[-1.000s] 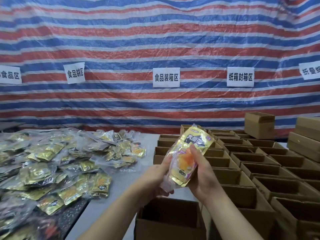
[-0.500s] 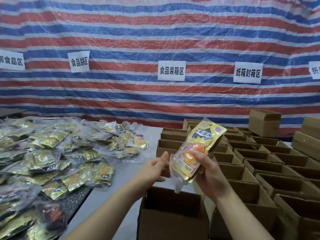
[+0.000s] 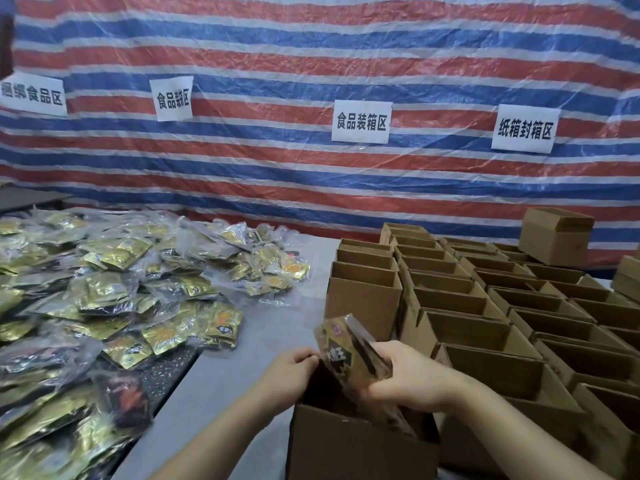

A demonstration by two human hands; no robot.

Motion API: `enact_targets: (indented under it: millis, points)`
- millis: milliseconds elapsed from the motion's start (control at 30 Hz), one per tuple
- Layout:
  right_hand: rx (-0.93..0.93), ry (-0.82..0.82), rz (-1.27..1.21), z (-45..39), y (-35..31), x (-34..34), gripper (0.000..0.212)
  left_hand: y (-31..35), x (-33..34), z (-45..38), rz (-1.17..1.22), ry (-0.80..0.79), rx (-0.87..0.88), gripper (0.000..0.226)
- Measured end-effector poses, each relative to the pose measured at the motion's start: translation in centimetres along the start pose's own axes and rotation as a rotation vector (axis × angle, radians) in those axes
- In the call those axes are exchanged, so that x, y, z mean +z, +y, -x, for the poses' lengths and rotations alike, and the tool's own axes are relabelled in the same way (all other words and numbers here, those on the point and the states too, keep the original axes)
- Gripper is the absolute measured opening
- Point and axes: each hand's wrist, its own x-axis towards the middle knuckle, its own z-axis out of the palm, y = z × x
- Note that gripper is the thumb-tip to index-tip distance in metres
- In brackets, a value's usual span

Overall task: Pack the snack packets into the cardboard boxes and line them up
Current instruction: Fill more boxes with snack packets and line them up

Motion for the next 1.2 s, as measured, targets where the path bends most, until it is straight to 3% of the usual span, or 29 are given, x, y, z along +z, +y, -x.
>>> enact_targets:
  millis: [367, 500, 600, 700, 800, 867, 967, 1033, 1133, 1200]
  points:
    - [0.351, -0.371, 0.379, -1.9, -0.9, -0.9, 0.006, -0.2, -0.4, 0.6, 0.167, -0.029, -0.025, 0.029]
    - [0.465, -0.558, 0.527, -3.7, 1.0, 2.2, 0.030, -0.3, 0.3, 0.7, 0.052, -0.011, -0.006, 0.032]
    - [0.527, -0.487, 0.482, -4.3, 1.6, 4.1, 0.044, -0.1, 0.5, 0.6, 0.010, 0.006, -0.012, 0.033]
    - [0.483, -0.530, 0.452, -4.0, 1.6, 2.9, 0.045, 0.0, 0.2, 0.6, 0.000, 0.010, -0.011, 0.033]
    - [0.435, -0.505, 0.345, -2.9, 1.1, 1.4, 0.060, -0.1, 0.5, 0.7, -0.003, 0.004, 0.000, 0.035]
    - [0.350, -0.394, 0.369, -2.3, 0.7, 1.0, 0.051, -0.1, 0.6, 0.7, 0.007, 0.002, 0.004, 0.035]
    - [0.225, -0.267, 0.515, -2.4, 1.2, 1.1, 0.017, -0.1, 0.4, 0.5, -0.029, 0.011, 0.003, 0.034]
    - [0.313, -0.374, 0.576, -2.9, 1.3, 1.6, 0.016, -0.1, 0.4, 0.5, -0.046, 0.015, -0.004, 0.034]
    - [0.458, -0.630, 0.571, -3.5, 1.9, 2.6, 0.032, -0.3, 0.6, 0.8, -0.060, 0.013, 0.002, 0.035]
    - [0.501, -0.676, 0.490, -3.5, 1.9, 2.7, 0.035, -0.3, 0.6, 1.0, -0.051, 0.016, 0.014, 0.034]
